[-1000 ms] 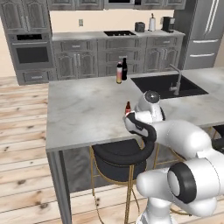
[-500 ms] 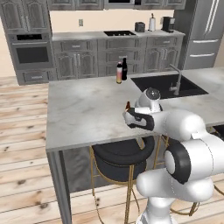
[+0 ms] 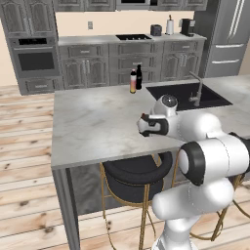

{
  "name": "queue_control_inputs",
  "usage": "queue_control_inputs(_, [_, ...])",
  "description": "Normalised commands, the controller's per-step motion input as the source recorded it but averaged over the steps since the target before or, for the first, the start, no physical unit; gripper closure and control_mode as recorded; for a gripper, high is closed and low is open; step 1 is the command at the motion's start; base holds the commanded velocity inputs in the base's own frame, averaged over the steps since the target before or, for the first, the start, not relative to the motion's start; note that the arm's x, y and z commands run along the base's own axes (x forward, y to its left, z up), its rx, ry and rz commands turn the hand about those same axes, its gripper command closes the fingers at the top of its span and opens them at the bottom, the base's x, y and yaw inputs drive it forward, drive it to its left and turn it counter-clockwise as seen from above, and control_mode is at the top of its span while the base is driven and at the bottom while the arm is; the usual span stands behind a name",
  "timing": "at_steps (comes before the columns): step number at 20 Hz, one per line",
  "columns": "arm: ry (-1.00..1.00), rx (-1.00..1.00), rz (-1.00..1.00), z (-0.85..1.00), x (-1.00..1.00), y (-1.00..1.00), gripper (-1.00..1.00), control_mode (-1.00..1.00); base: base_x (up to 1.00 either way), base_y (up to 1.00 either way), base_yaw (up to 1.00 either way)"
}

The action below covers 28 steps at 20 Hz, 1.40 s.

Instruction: Place the large bottle from the dining counter next to the other large bottle outside the sink, and place the small bottle from the dining counter next to the other small bottle inside the sink.

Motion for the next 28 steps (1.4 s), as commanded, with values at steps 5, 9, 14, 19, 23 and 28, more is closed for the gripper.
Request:
queue_control_inputs(5, [0.0,0.0,0.0,-0.06,0.2,0.0,-1.0,-1.0,0.0,0.0,0.0])
queue_control_inputs(9, [0.0,0.0,0.0,-0.14,0.19,0.0,-1.0,-1.0,0.0,0.0,0.0])
queue_control_inputs(14, [0.0,0.0,0.0,-0.17,0.14,-0.01,-1.0,-1.0,0.0,0.0,0.0])
queue_control_inputs(19, [0.0,0.0,0.0,-0.12,0.14,-0.01,-1.0,-1.0,0.0,0.0,0.0])
queue_control_inputs(23, [0.0,0.0,0.0,-0.1,0.13,-0.03,-1.0,-1.0,0.0,0.0,0.0])
queue_control_inputs(28, [0.0,0.0,0.0,-0.14,0.15,-0.04,-1.0,-1.0,0.0,0.0,0.0])
